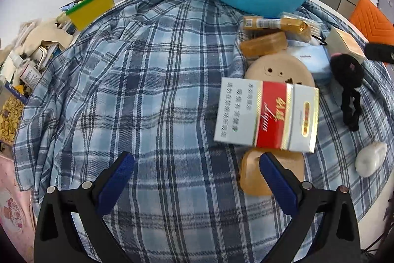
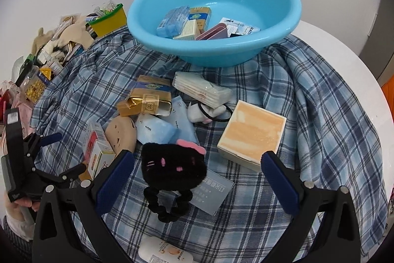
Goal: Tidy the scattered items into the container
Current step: 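Lower the left tool over the white-and-red Liqun cigarette box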
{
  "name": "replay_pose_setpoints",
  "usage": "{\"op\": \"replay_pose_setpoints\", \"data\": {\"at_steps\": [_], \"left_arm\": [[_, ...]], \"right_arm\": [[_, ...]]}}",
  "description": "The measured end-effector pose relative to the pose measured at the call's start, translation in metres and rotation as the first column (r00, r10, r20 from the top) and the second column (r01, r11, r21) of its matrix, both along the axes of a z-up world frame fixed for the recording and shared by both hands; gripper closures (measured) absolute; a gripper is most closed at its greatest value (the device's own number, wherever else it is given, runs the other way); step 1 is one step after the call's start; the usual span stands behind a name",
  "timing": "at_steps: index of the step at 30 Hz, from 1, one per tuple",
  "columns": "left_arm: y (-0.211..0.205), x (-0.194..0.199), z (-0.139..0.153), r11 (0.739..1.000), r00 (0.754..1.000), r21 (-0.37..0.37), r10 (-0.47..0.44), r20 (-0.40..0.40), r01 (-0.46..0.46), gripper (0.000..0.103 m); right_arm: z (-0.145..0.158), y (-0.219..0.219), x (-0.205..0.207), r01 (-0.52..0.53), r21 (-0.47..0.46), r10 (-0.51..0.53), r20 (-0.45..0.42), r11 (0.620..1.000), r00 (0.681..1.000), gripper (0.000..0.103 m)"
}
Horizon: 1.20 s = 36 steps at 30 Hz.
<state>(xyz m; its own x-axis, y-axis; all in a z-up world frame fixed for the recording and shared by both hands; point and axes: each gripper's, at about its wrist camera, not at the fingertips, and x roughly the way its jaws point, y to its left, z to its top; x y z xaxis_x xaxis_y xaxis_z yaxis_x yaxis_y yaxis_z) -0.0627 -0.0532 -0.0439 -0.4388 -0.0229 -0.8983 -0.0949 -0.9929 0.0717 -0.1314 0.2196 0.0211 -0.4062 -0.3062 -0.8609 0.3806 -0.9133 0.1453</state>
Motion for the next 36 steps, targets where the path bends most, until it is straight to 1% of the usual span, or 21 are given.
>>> {"op": "replay_pose_setpoints", "data": {"at_steps": [5,9,11,14,19,21,23,25,28,31,33,36], "left_arm": [[0.005,-0.017,0.002,0.998,1.0,-0.061,0.005,-0.029,-0.007,0.0],[0.008,-0.032,0.011,0.999,0.999,-0.044,-0.001,-0.054,-0.002,0.0],[0.011,-0.04,0.016,0.998,0.997,-0.056,-0.003,-0.075,-0.001,0.0],[0.014,-0.048,0.02,0.998,0.997,-0.059,0.012,-0.077,-0.017,0.0],[0.009,-0.041,0.025,0.999,0.997,-0.003,0.039,-0.071,-0.039,0.0],[0.008,-0.036,0.027,0.997,0.997,0.055,0.053,-0.059,-0.05,0.0],[0.01,-0.036,0.029,0.99,0.998,0.132,0.047,-0.034,-0.043,0.0],[0.021,-0.039,0.028,0.986,0.999,0.167,0.029,-0.016,-0.026,0.0],[0.039,-0.046,0.027,0.985,1.0,0.171,0.025,-0.011,-0.023,0.0],[0.056,-0.057,0.023,0.984,0.999,0.175,0.039,0.012,-0.041,0.0],[0.06,-0.062,0.019,0.98,0.999,0.191,0.045,0.028,-0.049,0.0],[0.06,-0.071,0.014,0.971,0.995,0.217,0.087,0.055,-0.097,0.0]], "right_arm": [[0.0,0.008,0.002,0.017,-0.001,-0.017,0.0,1.0,1.0,0.0],[-0.002,0.016,0.001,0.038,-0.004,-0.038,0.005,0.999,0.999,0.0],[-0.003,0.019,0.002,0.046,-0.007,-0.046,0.009,0.999,0.999,0.0],[-0.003,0.022,0.004,0.043,-0.009,-0.043,0.012,0.999,0.999,0.0],[-0.002,0.026,0.008,0.039,-0.011,-0.039,0.003,0.999,0.999,0.0],[-0.002,0.026,0.007,0.041,-0.02,-0.041,0.002,0.999,0.999,0.0],[-0.002,0.024,0.005,0.041,-0.031,-0.041,0.004,0.999,0.999,0.0],[-0.004,0.02,0.005,0.034,-0.04,-0.034,0.011,0.999,0.999,0.0],[-0.005,0.018,0.009,0.014,-0.043,-0.013,0.014,0.999,1.0,0.0],[-0.003,0.021,0.012,0.02,-0.039,-0.02,0.004,0.999,1.0,0.0],[-0.002,0.026,0.013,0.031,-0.04,-0.031,0.002,0.999,1.0,0.0],[-0.002,0.033,0.011,0.049,-0.039,-0.049,0.005,0.998,0.999,0.0]]}}
